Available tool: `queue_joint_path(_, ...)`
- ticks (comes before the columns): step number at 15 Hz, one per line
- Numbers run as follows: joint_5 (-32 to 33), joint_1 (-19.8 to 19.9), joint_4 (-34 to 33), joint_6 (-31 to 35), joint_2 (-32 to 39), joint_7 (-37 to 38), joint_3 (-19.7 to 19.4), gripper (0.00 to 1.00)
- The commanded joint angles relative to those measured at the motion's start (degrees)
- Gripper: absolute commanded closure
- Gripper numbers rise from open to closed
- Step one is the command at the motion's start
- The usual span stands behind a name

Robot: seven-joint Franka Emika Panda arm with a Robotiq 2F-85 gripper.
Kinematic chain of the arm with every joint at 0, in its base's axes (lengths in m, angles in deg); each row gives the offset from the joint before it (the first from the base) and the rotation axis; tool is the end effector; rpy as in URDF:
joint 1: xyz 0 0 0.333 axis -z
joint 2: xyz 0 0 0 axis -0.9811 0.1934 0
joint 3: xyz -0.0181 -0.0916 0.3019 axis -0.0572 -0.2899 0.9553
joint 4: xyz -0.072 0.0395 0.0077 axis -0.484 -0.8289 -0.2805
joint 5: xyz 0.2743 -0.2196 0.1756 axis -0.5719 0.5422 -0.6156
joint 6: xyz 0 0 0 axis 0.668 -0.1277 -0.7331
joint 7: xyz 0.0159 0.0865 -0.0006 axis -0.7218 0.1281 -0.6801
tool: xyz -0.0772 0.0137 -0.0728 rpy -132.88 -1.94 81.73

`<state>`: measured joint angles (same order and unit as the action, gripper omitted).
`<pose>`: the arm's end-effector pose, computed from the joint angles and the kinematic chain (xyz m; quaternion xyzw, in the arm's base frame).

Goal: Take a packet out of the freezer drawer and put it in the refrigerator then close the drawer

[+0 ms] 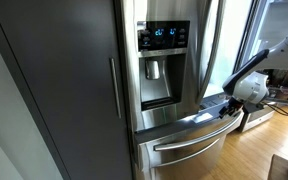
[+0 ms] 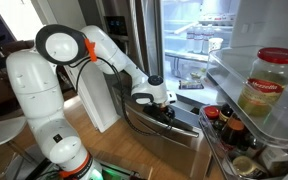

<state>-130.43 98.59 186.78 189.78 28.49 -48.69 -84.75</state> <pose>0.3843 -0.2943 0.2287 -0.9760 0.1639 -0.1427 0.0151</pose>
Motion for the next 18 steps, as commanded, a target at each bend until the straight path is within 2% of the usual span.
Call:
queue_joint_path(1,-0.57,-0.29,-2.93,0.65,2.77,0.02,0.82,0.0)
queue_joint_path(7,14.83,-3.91,6.35,2.89,-6.07,5.77,-6.49,0.0)
queue_joint_path(12,26.06,-3.08,11.92,2.42,-13.92,9.76,-10.31,0.0)
queue_joint_path(15,30.17,-1.16,14.19,-2.15,-21.05,12.1,-10.64,0.0)
queue_joint_path(18,33.25,0.71,14.02,-11.31,-28.02,18.03,-10.48,0.0)
